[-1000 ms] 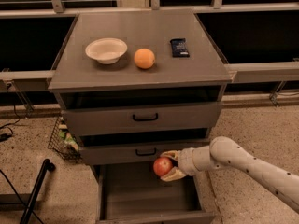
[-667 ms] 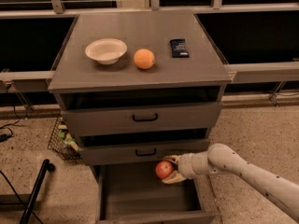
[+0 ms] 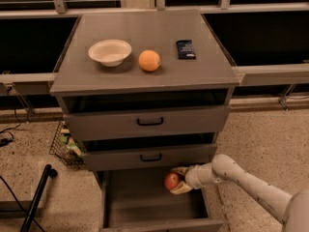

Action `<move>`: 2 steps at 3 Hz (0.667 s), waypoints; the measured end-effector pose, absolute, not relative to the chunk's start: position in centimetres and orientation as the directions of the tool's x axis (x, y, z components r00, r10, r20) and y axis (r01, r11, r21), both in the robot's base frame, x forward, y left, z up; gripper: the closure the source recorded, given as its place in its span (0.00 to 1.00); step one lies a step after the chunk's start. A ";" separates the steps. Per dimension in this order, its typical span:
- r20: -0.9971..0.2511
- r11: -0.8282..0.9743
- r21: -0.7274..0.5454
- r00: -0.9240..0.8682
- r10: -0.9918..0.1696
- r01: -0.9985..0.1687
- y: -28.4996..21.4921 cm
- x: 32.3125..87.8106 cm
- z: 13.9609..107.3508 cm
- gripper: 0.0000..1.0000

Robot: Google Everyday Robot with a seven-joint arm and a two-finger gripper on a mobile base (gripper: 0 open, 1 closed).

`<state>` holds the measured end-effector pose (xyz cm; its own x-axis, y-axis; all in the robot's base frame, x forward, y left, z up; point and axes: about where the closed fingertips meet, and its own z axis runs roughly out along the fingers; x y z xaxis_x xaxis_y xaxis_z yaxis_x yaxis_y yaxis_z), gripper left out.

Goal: Place apple into bottom drawer

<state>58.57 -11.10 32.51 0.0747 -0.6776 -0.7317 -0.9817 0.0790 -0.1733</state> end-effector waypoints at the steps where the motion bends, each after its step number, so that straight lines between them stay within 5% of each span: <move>1: -0.732 0.075 -0.171 0.076 -0.677 -0.982 -11.0 58.5 31.9 1.00; 2: -0.731 0.070 -0.169 0.077 -0.678 -0.983 -10.8 58.6 30.3 1.00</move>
Offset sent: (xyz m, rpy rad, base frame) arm 0.0027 -0.0004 -0.0375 -0.0071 0.0024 0.0085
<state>58.55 -10.78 30.33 0.0775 -0.6779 -0.7310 -0.9832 0.0696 -0.1687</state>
